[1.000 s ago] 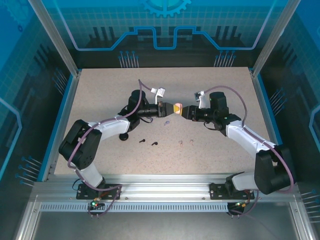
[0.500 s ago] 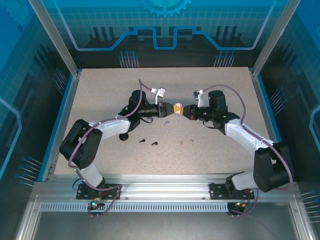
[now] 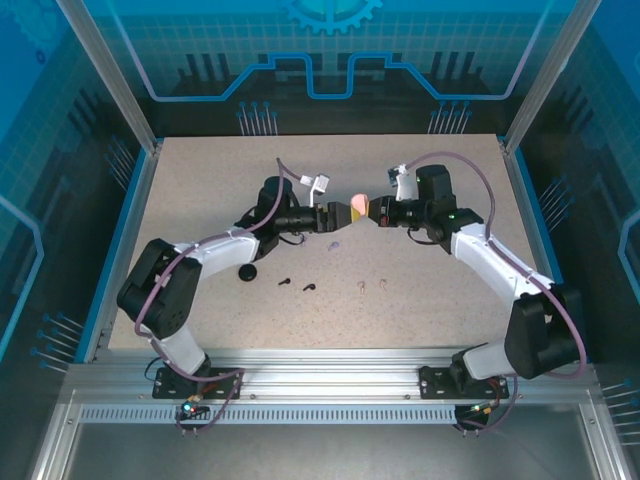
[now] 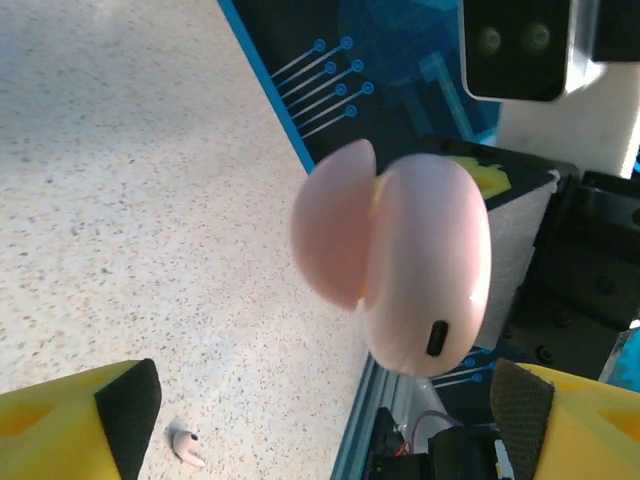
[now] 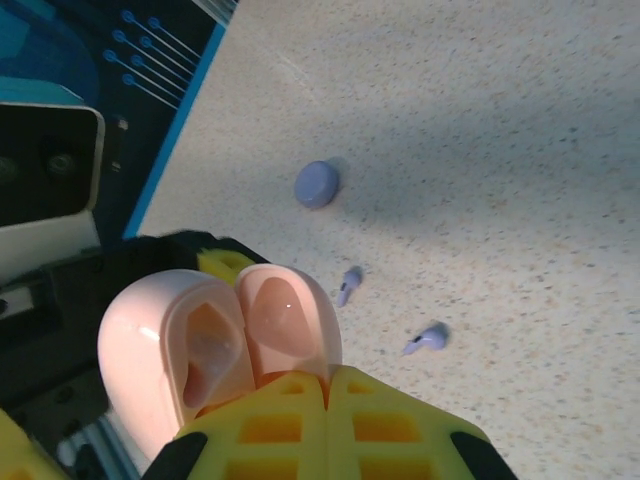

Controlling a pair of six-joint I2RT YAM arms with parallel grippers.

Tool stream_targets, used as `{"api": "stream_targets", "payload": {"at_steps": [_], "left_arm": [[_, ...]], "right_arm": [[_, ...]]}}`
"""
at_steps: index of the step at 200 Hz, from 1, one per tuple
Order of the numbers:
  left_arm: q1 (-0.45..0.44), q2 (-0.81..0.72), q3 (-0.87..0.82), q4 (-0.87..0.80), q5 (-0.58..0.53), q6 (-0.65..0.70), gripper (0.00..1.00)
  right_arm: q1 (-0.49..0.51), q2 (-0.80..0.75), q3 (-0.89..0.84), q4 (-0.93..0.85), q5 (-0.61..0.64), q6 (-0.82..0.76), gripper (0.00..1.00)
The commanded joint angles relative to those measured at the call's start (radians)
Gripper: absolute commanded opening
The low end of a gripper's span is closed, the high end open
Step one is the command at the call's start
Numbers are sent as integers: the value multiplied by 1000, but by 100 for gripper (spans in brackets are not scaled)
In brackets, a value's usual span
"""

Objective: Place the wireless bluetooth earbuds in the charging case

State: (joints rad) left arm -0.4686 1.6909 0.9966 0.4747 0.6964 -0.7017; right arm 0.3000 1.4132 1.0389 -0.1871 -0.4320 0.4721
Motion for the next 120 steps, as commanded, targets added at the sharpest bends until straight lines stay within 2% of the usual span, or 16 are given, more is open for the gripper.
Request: {"api": "stream_targets", "payload": {"at_steps": [1, 39, 85, 104, 120], "left_arm": [[49, -88, 74, -206, 13, 171, 95], [72, -100, 241, -620, 72, 479, 99], [71, 67, 533, -1098, 176, 772, 98], [72, 138, 628, -1229, 194, 859, 93], [71, 189, 692, -1313, 199, 915, 85]], "right_arm": [[-10, 30, 68, -148, 78, -142, 0], [-11, 73, 158, -265, 104, -311, 0], [33, 93, 209, -344, 104, -529, 0], [46, 128, 241, -380, 112, -577, 0], [57, 155, 262, -399, 115, -610, 0]]}}
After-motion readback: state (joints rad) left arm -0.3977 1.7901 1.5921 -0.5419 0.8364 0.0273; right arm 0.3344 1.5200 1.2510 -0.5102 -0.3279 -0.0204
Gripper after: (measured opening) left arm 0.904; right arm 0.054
